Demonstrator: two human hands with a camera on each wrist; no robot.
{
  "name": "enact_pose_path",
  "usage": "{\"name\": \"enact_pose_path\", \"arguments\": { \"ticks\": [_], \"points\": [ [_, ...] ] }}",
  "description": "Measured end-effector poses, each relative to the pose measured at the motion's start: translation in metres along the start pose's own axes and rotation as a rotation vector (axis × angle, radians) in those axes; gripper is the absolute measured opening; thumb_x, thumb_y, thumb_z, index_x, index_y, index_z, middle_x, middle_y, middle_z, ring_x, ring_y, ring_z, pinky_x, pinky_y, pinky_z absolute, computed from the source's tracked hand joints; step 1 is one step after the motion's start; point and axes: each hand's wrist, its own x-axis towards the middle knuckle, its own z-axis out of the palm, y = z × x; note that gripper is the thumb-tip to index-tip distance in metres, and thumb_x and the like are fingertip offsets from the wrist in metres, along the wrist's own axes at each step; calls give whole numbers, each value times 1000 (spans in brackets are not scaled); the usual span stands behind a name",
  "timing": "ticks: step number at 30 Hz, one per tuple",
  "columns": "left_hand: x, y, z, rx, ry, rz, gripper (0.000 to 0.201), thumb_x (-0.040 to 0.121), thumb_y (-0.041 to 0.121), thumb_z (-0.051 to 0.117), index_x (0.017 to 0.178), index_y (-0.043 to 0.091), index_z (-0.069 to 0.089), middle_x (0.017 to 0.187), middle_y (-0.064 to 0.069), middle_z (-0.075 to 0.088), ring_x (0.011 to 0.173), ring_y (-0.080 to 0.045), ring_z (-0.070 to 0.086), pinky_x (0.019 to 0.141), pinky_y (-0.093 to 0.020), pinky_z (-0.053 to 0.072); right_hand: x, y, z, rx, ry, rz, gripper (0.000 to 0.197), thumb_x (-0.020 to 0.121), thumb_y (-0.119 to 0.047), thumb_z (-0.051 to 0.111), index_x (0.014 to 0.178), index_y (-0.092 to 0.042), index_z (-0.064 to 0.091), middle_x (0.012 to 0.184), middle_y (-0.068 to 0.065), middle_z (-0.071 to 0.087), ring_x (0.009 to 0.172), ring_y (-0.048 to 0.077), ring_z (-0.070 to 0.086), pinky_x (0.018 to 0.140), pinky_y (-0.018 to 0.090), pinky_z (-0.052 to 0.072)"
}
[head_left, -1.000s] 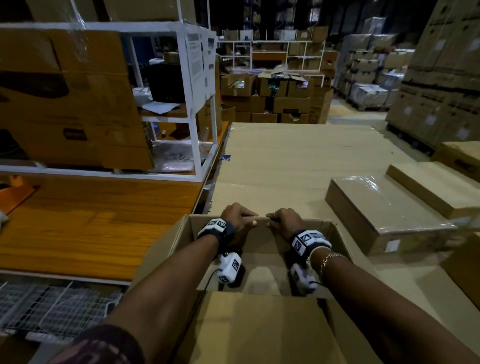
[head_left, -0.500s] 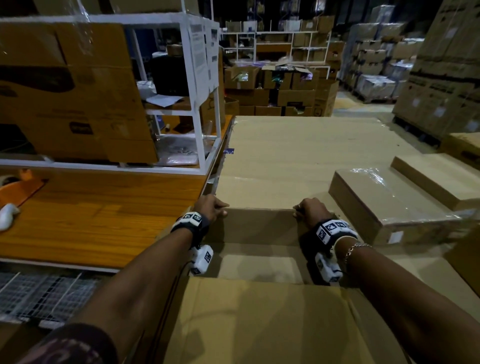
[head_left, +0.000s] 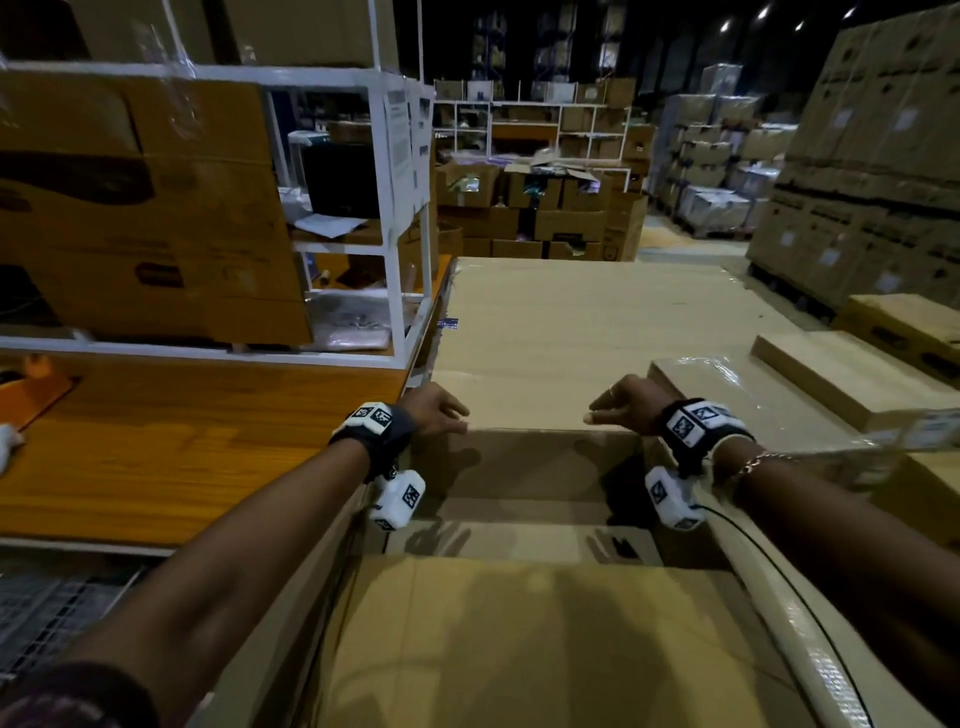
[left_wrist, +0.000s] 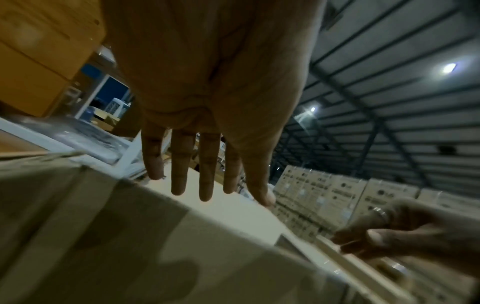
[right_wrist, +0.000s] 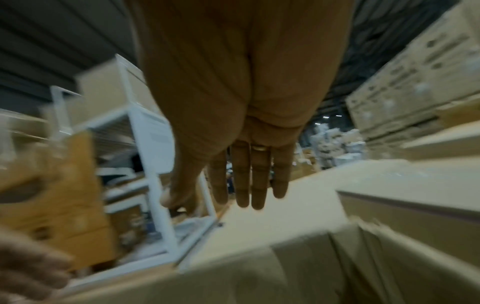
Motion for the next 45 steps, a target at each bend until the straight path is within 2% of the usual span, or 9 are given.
{"name": "enact_pose_path", "arguments": {
  "ticks": [5, 9, 11, 13, 16, 19, 23, 32, 45],
  "points": [
    [-66, 60, 9, -22, -150, 192, 41, 94, 43, 67, 127, 19, 69, 125, 2, 70, 112, -12, 64, 97, -29, 52, -67, -36, -8, 134, -113, -151, 58, 74, -65, 68, 86, -9, 78, 76, 2, 76, 73, 23, 71, 71, 35, 59],
    [-105, 85, 45, 133, -339, 194, 54, 93, 56, 63, 132, 19, 66, 131, 4, 68, 115, -15, 63, 100, -34, 48, -121, -45, 19, -35, -243, -187, 47, 82, -67, 67, 60, -26, 61, 59, -15, 54, 58, 8, 48, 65, 26, 41],
    [-117, 88, 65, 189, -328, 131, 60, 91, 58, 64, 134, 16, 65, 132, -1, 67, 115, -20, 63, 104, -38, 48, -143, -41, 38, -98, -346, -197, 29, 84, -64, 66, 95, -39, 76, 93, -20, 71, 86, 7, 63, 82, 27, 46],
    [-129, 91, 81, 237, -310, 45, 70, 88, 62, 65, 138, 14, 61, 134, -3, 65, 117, -23, 61, 105, -42, 48, -157, -36, 54, -132, -416, -178, 62, 86, -60, 67, 132, -18, 64, 123, -4, 68, 110, 16, 62, 91, 28, 45],
    [-150, 95, 95, 200, -246, -33, 64, 88, 56, 68, 135, 12, 63, 128, -3, 66, 109, -20, 62, 92, -35, 52, -179, -33, 66, -147, -422, -213, 59, 83, -59, 72, 117, -11, 70, 104, -2, 71, 92, 18, 63, 79, 28, 46],
    [-174, 111, 97, 150, -69, -13, 45, 89, 46, 72, 111, 7, 71, 102, -6, 69, 86, -17, 60, 68, -28, 49, -198, -29, 62, -110, -282, -236, 44, 80, -54, 77, 87, -11, 70, 81, 2, 70, 72, 18, 61, 68, 30, 49],
    [-207, 136, 80, 55, 126, -6, 36, 87, 36, 76, 116, 16, 68, 109, -1, 67, 102, -17, 62, 88, -35, 54, -230, -38, 45, -49, -38, -268, 43, 75, -44, 85, 67, -20, 50, 68, -2, 54, 67, 19, 52, 57, 32, 37],
    [-309, 184, 48, 169, 574, 238, 55, 77, 46, 83, 124, 22, 66, 118, 4, 66, 99, -5, 52, 83, -23, 49, -320, -67, 16, 12, 512, -420, 51, 79, -40, 82, 121, -16, 67, 114, 6, 70, 104, 29, 63, 93, 50, 49],
    [-474, 202, 105, 262, 735, 500, 35, 90, 47, 63, 105, 17, 76, 97, -2, 78, 82, -15, 73, 64, -36, 61, -514, -99, 61, 195, 774, -462, 16, 88, -22, 76, 104, -23, 76, 101, -7, 74, 87, 12, 66, 80, 47, 53]
  ]
}}
